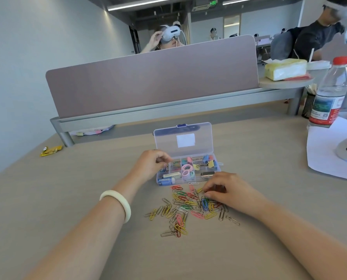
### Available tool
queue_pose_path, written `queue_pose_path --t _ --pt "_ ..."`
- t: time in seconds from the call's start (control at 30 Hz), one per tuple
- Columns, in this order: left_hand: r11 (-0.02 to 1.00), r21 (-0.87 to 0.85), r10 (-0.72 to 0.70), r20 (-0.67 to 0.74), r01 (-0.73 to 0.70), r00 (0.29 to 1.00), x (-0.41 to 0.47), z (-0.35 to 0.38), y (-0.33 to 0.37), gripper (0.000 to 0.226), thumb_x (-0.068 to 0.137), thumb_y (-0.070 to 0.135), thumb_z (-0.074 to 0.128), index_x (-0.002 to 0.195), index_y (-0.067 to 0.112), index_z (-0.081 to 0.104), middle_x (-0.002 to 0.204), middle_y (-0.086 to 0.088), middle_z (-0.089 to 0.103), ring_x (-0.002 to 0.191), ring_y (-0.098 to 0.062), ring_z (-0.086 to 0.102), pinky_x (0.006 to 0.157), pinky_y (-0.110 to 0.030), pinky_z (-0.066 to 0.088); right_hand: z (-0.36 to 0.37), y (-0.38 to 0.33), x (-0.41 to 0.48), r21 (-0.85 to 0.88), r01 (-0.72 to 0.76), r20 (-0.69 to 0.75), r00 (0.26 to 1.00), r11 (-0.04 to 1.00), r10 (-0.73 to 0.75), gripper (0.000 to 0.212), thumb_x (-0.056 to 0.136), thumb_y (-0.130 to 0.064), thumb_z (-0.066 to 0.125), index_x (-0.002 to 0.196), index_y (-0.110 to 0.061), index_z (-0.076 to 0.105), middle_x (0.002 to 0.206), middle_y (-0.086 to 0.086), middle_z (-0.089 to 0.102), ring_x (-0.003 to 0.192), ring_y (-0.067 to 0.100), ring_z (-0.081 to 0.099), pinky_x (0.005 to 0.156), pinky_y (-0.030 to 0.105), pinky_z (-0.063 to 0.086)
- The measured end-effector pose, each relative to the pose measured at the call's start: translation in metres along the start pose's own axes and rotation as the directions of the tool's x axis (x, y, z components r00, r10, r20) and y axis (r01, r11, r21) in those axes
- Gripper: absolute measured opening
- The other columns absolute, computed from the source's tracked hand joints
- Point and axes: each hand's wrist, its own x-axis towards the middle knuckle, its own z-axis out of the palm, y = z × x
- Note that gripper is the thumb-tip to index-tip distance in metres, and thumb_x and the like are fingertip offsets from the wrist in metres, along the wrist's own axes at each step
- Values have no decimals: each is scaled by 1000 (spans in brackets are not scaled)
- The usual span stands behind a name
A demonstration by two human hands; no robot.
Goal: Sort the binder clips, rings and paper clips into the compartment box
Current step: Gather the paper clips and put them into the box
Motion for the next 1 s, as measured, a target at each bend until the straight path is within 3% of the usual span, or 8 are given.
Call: queue_pose_path --t 0.3,0.4,0.5,0.6,0.7,0.87,0.93,1.0 --pt "994 -91 45 -91 -53 995 -37 -21 16 16 76 11 70 82 26 69 81 11 64 68 -3 53 60 -5 40 -10 3 1 30 -14 10 1000 999 14 18 75 -31 73 92 -28 71 91 -8 63 83 -1 54 74 13 42" --pt "994 -109 38 153 -22 988 -65 -27 19 26 65 23 80 84 35 68 83 8 62 65 -2 47 57 -8 38 -26 7 -1 -21 -64 114 991 998 66 35 68 -34 78 101 -30 68 90 -7 58 82 4 52 73 12 40" --pt "999 43 -12 428 -7 904 -86 -28 11 50 59 34 82 104 39 60 93 9 53 79 -7 48 67 -12 39 -41 8 -7 -13 -150 313 938 989 146 50 65 -33 81 110 -36 60 78 -10 53 66 -3 47 66 13 37" --pt "991 131 -39 518 -35 854 -96 -23 8 65 59 36 83 115 39 51 94 11 47 79 -1 44 71 -11 38 -43 7 -9 -110 -145 413 893 983 178 61 65 -33 81 117 -40 51 74 -11 51 60 -5 46 63 13 36" --pt "995 89 3 477 -52 879 -99 -12 10 62 61 32 83 114 33 52 88 12 44 71 8 42 65 -6 36 -34 2 -7 -64 -132 397 906 989 147 55 67 -29 80 116 -36 55 69 -10 51 57 -5 46 61 14 35" --pt "995 -15 96 301 -96 949 -96 9 15 27 70 29 77 91 25 61 73 9 47 60 3 44 56 -12 34 -6 -8 -1 -35 -60 198 978 998 66 25 76 -28 73 100 -29 67 67 -9 53 59 2 46 59 15 36" --pt "992 5 121 235 -125 964 -93 14 16 22 73 28 74 90 20 64 72 11 48 60 4 45 56 -13 34 -1 -12 0 -60 -16 134 991 998 24 20 79 -28 70 99 -27 68 75 -7 57 67 6 50 65 20 41" --pt "989 5 145 160 -148 976 -92 15 14 27 72 31 74 94 19 65 79 12 50 69 5 49 64 -16 38 -2 -12 0 -58 2 62 998 998 2 25 79 -29 69 104 -22 67 90 -1 62 81 11 54 70 16 41"
